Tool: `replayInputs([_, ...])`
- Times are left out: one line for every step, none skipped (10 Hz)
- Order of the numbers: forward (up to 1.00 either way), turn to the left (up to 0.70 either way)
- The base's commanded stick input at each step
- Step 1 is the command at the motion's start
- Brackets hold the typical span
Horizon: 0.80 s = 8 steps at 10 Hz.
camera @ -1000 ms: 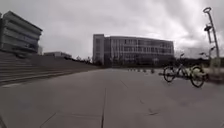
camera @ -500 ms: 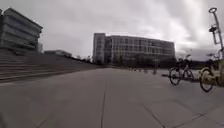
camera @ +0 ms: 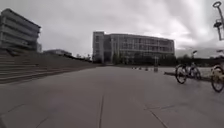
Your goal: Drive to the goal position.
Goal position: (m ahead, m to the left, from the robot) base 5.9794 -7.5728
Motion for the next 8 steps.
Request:
replayInputs([0.70,0.00])
replayInputs([0.70,0.00])
replayInputs([0.70,0.00])
replayInputs([0.70,0.00])
replayInputs([0.70,0.00])
replayInputs([0.70,0.00])
replayInputs([0.70,0.00])
replayInputs([0.70,0.00])
